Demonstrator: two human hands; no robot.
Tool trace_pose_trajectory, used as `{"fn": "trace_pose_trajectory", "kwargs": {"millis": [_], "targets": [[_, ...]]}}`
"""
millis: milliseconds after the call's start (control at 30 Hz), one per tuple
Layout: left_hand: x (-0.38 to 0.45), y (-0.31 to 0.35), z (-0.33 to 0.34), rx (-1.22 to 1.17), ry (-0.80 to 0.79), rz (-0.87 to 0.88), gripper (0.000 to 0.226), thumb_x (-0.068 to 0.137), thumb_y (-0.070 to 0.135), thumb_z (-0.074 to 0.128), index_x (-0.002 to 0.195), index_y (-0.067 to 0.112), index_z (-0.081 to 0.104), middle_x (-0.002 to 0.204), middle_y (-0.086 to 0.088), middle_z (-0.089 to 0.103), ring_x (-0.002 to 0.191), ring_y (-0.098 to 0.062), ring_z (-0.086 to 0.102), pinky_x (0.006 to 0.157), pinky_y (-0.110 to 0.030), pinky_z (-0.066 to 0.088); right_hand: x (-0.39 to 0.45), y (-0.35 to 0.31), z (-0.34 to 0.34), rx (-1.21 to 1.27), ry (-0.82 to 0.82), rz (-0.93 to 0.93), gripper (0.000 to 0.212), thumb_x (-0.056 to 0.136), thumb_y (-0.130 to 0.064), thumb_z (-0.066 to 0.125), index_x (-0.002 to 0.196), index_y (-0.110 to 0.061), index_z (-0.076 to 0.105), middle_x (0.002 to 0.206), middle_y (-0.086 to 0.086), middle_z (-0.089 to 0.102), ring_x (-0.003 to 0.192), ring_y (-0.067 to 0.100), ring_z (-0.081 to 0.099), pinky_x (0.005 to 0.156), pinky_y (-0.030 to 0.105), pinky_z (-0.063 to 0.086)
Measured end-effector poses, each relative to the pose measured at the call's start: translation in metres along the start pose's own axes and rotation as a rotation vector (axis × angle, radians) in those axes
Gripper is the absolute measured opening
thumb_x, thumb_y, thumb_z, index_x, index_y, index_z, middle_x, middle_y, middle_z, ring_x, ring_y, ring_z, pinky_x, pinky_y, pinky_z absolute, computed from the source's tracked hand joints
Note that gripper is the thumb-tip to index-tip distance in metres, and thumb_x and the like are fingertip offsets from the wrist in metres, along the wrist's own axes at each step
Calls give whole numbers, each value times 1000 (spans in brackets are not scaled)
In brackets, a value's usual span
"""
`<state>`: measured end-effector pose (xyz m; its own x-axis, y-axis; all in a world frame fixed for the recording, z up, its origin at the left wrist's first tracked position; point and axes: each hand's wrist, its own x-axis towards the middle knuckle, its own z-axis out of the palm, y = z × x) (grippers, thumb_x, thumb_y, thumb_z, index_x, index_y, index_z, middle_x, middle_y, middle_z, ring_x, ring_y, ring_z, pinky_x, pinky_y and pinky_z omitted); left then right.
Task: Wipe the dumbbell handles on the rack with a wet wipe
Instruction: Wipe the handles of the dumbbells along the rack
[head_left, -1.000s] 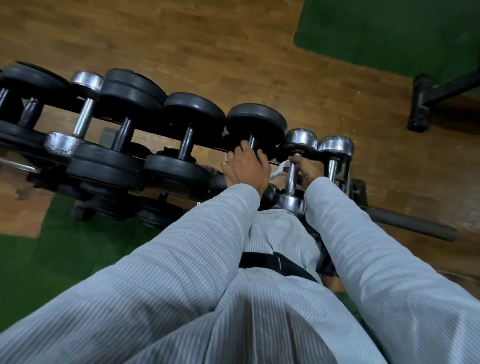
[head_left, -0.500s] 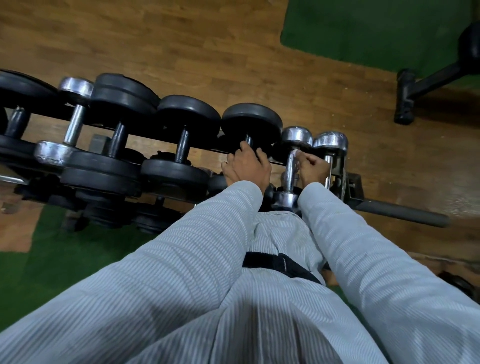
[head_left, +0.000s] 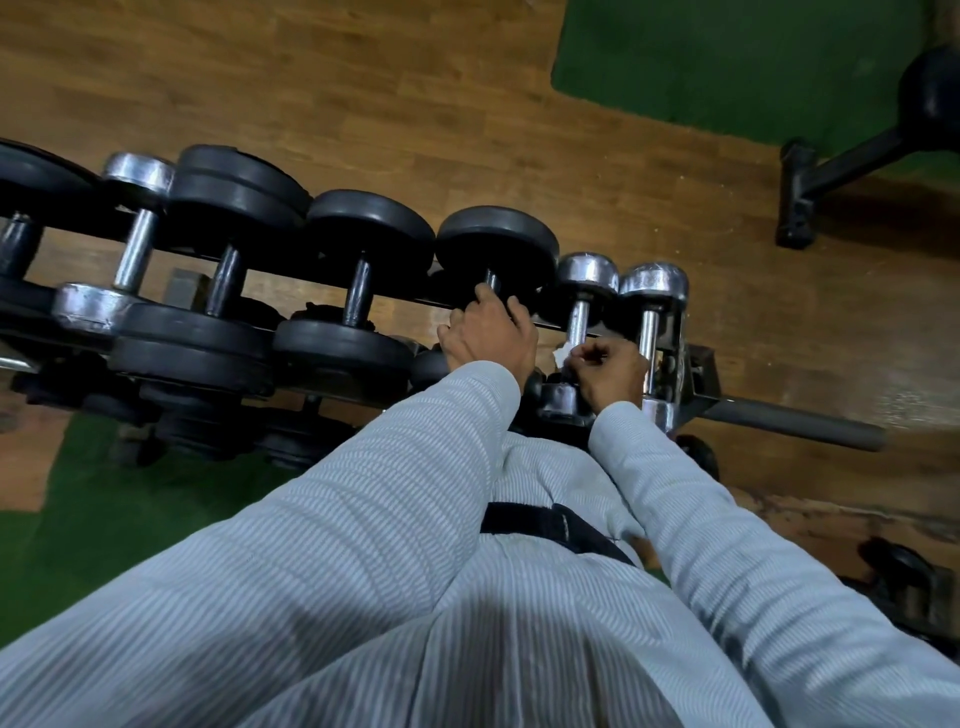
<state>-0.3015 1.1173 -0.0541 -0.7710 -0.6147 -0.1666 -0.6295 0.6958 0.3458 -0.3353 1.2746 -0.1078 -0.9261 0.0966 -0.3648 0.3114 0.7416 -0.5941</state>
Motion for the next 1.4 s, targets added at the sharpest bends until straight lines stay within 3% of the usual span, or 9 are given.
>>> {"fn": "trace_pose_trajectory", "kwargs": {"millis": [133,300,600,700,800,933,1000,1167,1400], "targets": [[-2,1,-1,-19,15,-3,37,101,44,38,108,11,54,91,-9,72,87,-32,67,81,-45,49,22,-18,5,-28,128,-71,14,76,-14,84,88,-16,76,95,5,72,83,20,69,84,34,58],[-3,1,-3,-29,37,4,36,100,45,39,103,12,53,84,-8,72,81,-32,67,79,-45,51,46,-43,2,369,167,299,15,75,-21,82,79,-12,70,73,1,69,62,16,61,68,28,55],[-4,3,-5,-28,36,-12,37,99,47,42,102,12,54,82,-8,71,80,-32,67,77,-44,50,51,-48,-7,699,-339,590,41,70,-23,61,104,-2,66,102,15,73,79,31,69,63,30,49],[-4,3,-6,-36,31,-18,37,98,48,42,101,13,54,80,-7,71,79,-32,67,78,-44,52,42,-47,-7,734,-440,598,26,68,-26,65,89,-9,63,81,6,68,71,23,67,62,29,38],[-4,3,-7,-45,27,-19,38,98,49,41,101,13,54,81,-8,71,80,-32,68,78,-44,52,47,-31,6,633,-482,568,27,57,-25,75,80,-15,63,76,4,61,61,20,64,57,26,42],[-5,3,-8,-54,23,-10,39,98,48,42,102,12,55,82,-9,72,81,-33,68,78,-45,53,55,-10,19,230,-495,464,91,32,-27,94,115,-8,63,103,8,67,88,25,68,82,39,58],[-6,2,-9,-55,26,-1,39,98,48,42,102,12,55,82,-9,72,80,-32,68,77,-44,52,36,-28,6,12,-468,386,78,58,-22,92,124,-11,51,106,6,61,95,25,63,86,38,55],[-7,2,-10,-72,31,16,39,99,47,42,104,11,56,84,-11,72,81,-33,68,77,-44,52,19,-20,2,-186,-347,298,42,57,-31,93,86,-19,64,91,6,73,83,27,71,84,44,61],[-8,-1,-9,-153,46,36,38,99,44,42,107,9,57,91,-12,73,89,-34,67,81,-46,48,-10,-34,-8,-315,-141,239,47,74,-37,91,88,-10,55,74,4,59,78,27,63,63,33,45]]}}
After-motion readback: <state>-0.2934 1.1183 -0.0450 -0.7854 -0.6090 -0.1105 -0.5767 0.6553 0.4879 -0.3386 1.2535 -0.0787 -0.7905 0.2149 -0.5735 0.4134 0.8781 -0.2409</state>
